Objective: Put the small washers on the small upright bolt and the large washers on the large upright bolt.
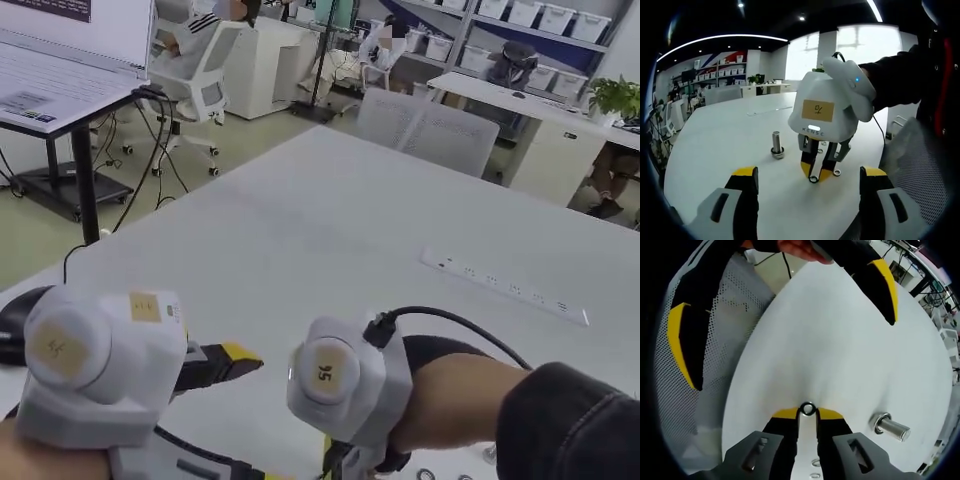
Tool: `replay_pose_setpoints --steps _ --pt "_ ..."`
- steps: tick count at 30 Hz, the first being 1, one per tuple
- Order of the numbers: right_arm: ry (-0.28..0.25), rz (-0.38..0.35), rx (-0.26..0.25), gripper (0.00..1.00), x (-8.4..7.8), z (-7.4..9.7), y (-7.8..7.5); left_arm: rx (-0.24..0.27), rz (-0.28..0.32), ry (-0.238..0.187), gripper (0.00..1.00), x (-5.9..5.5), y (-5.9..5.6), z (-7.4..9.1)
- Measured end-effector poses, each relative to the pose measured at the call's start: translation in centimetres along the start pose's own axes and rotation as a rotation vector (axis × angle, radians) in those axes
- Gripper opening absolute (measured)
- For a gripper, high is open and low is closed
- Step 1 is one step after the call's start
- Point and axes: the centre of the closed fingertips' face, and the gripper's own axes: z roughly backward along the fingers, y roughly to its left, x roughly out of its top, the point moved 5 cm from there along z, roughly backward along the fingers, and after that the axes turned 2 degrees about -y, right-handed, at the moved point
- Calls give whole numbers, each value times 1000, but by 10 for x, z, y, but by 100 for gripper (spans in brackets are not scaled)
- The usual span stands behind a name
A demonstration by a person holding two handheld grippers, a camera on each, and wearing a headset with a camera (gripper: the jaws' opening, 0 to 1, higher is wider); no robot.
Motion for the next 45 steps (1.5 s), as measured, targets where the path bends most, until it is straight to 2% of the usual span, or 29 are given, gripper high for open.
replay_pose_setpoints --steps 7,27,38,45 --pt "-20 -33 -7 14 -2 10 -2 -14 -9 7 83 2 -1 -3" --pt "-55 -130 -53 14 -22 44 -9 -64 -43 20 83 14 -3 -11" --pt "-66 -187 -91 14 -39 65 -14 -90 -63 32 83 18 -4 -16" --pt "-77 -235 -123 14 -55 84 -17 -108 -82 30 83 27 -2 -21"
